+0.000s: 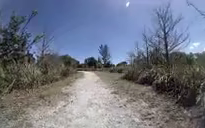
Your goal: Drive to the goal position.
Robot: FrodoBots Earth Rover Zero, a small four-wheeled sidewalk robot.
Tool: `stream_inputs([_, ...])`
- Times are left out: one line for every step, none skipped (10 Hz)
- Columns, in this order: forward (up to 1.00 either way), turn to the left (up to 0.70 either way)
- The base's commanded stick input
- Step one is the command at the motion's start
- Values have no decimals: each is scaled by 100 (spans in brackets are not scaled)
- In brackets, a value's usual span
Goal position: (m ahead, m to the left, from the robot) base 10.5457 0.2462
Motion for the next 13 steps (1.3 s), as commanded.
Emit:
stream_inputs([70, 0])
stream_inputs([70, 0])
stream_inputs([70, 0])
stream_inputs([70, 0])
stream_inputs([70, 0])
stream_inputs([70, 8])
stream_inputs([70, 29])
stream_inputs([70, 35])
stream_inputs([70, 13])
stream_inputs([70, 0])
stream_inputs([70, 0])
stream_inputs([70, 0])
stream_inputs([70, 0])
